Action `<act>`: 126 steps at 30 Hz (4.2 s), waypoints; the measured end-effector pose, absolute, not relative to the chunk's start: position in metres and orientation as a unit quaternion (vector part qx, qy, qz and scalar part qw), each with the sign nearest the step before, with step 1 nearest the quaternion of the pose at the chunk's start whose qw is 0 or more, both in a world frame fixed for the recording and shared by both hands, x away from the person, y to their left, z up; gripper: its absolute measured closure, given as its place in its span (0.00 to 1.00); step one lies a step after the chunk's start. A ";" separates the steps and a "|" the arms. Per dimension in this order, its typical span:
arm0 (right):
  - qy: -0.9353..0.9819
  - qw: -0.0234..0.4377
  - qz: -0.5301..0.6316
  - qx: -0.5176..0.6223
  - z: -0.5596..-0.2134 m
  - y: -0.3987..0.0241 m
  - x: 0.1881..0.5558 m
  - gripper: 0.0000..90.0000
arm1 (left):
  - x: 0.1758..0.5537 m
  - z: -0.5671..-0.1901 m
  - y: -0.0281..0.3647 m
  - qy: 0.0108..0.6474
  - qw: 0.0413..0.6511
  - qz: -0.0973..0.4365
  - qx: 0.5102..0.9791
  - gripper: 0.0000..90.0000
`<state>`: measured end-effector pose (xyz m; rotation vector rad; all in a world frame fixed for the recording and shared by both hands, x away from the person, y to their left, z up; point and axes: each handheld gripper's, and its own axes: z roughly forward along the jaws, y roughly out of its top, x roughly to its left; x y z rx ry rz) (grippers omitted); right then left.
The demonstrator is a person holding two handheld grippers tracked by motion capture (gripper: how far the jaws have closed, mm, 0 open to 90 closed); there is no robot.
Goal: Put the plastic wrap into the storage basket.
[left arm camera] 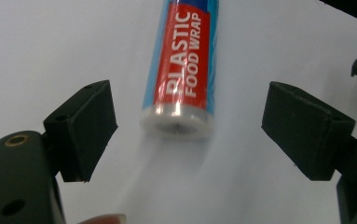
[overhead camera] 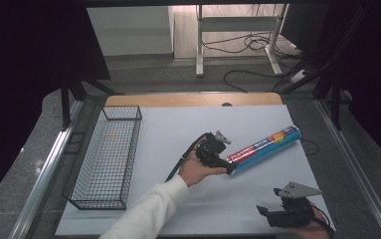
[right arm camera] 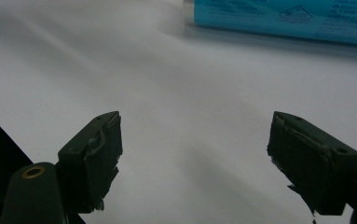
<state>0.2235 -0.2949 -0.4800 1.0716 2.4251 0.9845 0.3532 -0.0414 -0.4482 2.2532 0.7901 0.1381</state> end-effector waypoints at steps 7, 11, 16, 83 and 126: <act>0.850 0.155 0.338 0.373 -0.482 -0.295 0.224 0.20 | 0.368 -0.459 -0.060 0.307 0.345 0.049 0.886 0.20; 0.850 0.155 0.338 0.373 -0.482 -0.296 0.224 0.20 | 0.375 -0.474 -0.071 0.312 0.316 0.044 0.895 0.20; 0.850 0.155 0.336 0.374 -0.483 -0.296 0.225 0.20 | 0.382 -0.487 -0.075 0.315 0.290 0.041 0.903 0.20; 0.854 0.161 0.325 0.374 -0.484 -0.290 0.225 0.20 | 0.265 -0.504 0.079 0.323 0.219 0.019 0.920 0.23; 0.855 0.162 0.321 0.374 -0.484 -0.293 0.224 0.20 | 0.361 -0.497 -0.046 0.292 0.152 -0.044 0.943 0.35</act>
